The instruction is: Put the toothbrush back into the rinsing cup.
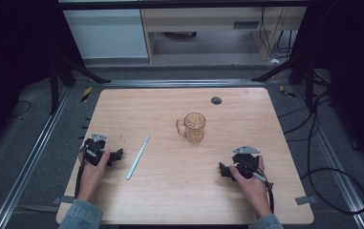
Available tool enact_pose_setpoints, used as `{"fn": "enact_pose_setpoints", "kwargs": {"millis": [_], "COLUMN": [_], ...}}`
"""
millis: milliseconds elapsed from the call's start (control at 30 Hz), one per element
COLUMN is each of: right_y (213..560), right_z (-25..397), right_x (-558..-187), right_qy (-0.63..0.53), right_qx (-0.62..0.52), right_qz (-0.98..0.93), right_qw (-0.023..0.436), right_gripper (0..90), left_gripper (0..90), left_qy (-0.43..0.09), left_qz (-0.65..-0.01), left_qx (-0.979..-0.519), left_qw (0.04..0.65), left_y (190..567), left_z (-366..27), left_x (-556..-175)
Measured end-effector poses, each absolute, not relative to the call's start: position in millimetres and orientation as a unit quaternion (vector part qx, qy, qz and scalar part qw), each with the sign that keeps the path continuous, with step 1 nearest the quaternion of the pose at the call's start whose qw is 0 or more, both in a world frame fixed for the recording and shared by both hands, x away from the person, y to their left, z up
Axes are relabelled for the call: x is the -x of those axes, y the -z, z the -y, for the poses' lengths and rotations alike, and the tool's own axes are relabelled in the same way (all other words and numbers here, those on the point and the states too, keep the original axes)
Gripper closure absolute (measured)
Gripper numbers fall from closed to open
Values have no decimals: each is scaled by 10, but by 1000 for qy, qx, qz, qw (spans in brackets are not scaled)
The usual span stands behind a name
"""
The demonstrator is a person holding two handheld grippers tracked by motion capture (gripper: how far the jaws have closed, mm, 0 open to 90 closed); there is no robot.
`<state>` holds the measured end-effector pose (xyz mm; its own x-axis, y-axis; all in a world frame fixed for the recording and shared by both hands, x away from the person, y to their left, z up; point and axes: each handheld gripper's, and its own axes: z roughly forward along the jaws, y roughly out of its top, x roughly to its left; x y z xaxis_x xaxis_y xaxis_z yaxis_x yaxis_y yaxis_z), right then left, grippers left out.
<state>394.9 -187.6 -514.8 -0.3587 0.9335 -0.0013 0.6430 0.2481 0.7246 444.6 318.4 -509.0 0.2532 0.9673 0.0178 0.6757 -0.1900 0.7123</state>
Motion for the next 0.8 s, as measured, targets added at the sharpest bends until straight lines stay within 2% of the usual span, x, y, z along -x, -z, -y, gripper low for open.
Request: {"fn": "enact_pose_setpoints", "kwargs": {"millis": [267,400,433,500,733,800], "right_y": [5151,5149,5147,5147,5144,5144], "right_z": [1903,1900,1899,1899,1898,1902], "right_x": [-3945,-3943,-3943,-3943,-3944,-3945], "right_qy": [-327,-327,-328,-328,-330,-330], "right_qx": [-509,-511,-512,-512,-513,-511], "right_qz": [-764,-763,-762,-763,-762,-764], "right_qw": [225,222,221,221,217,217], "right_gripper": [11,11,11,11,10,10], "left_gripper": [0,2,43,33,42,44], "left_qy": [-242,-216,-204,-198,-170,-145], "left_qz": [-559,-541,-537,-536,-514,-495], "left_qx": [-734,-759,-766,-769,-813,-836], "left_qw": [300,290,288,286,216,190], "left_y": [5089,5032,4968,4918,4490,4373], "left_z": [-3161,-3107,-3088,-3078,-2871,-2736], "left_x": [-4432,-4468,-4489,-4498,-4543,-4537]}}
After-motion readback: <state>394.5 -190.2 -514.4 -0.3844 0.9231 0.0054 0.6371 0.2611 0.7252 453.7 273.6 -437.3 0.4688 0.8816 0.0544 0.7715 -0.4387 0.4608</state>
